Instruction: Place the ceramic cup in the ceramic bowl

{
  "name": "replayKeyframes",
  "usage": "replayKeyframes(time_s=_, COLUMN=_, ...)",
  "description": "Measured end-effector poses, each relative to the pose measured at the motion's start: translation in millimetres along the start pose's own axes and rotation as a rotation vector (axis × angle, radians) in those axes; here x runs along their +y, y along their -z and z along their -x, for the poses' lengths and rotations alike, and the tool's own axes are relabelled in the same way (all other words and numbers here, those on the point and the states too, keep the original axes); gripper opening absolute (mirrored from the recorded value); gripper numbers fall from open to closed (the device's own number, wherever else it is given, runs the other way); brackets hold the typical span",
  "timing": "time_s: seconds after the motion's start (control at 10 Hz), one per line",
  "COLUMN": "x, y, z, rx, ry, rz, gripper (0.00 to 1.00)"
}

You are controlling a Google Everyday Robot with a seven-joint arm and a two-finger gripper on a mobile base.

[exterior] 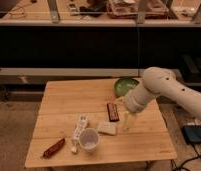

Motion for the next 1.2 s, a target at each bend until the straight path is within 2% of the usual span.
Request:
replayKeyframes(time_s=0.3, x=13, y=-11, z=-28, rx=0.07, ry=0.04, rz=0.009, gripper=0.8)
replayKeyframes(time_s=0.6, x=19, y=-25, z=-38, rx=0.12, ry=0.081, rz=0.042, gripper=0.8)
replayKeyframes(time_s=0.7, x=22, y=-24, z=-38, rx=0.125, ry=0.081, rz=0.056, gripper=0.8)
replayKeyframes(time_s=1.2, x=21, y=-25, z=-39, rx=0.125, ry=0.083, rz=0.053, gripper=0.8)
